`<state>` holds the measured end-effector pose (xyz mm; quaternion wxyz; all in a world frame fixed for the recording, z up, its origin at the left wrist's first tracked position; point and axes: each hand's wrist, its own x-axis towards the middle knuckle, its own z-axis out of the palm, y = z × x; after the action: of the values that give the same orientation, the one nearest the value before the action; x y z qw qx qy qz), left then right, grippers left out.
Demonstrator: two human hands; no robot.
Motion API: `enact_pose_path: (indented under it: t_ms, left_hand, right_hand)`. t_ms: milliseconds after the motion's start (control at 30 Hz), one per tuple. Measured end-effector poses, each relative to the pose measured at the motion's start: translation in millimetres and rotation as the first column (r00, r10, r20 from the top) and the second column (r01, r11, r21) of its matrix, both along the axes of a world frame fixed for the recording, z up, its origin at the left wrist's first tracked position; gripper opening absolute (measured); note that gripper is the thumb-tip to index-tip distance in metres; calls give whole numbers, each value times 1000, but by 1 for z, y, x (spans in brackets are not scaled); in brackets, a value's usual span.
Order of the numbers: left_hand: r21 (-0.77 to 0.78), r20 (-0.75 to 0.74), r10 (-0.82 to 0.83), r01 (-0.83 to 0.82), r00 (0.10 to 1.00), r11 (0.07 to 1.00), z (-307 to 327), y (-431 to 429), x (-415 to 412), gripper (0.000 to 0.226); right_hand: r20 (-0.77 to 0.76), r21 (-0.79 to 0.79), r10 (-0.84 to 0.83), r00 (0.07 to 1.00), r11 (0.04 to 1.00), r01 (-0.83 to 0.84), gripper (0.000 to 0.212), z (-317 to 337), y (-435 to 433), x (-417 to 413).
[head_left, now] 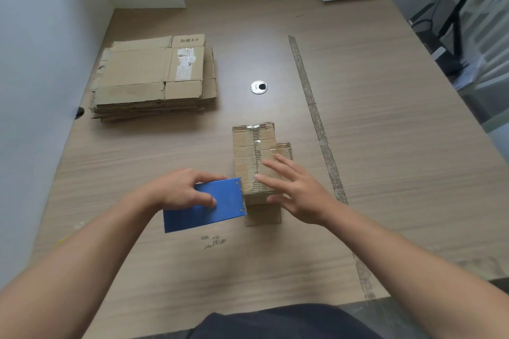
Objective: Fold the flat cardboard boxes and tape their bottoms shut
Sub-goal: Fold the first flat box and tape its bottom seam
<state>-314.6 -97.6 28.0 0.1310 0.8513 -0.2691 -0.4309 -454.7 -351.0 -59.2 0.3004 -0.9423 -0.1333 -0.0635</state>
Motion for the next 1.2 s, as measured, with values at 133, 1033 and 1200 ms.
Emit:
enact_pose_path:
  t_ms: [133,1033,1200]
  left_hand:
    - [-1,14,-13,13,1000,1000,-1,0,2,47]
    - [74,163,-9,-3,987,997,-8,59,38,61]
    - [139,228,-27,-5,973,990,-27,23,42,62]
  right_hand:
    - [79,-139,118,990,985,-106,39,-4,-3,12]
    - [-78,124,-1,997,992,11,35,-15,3,14]
    - [-125,139,2,992,990,15,35,-13,2,13]
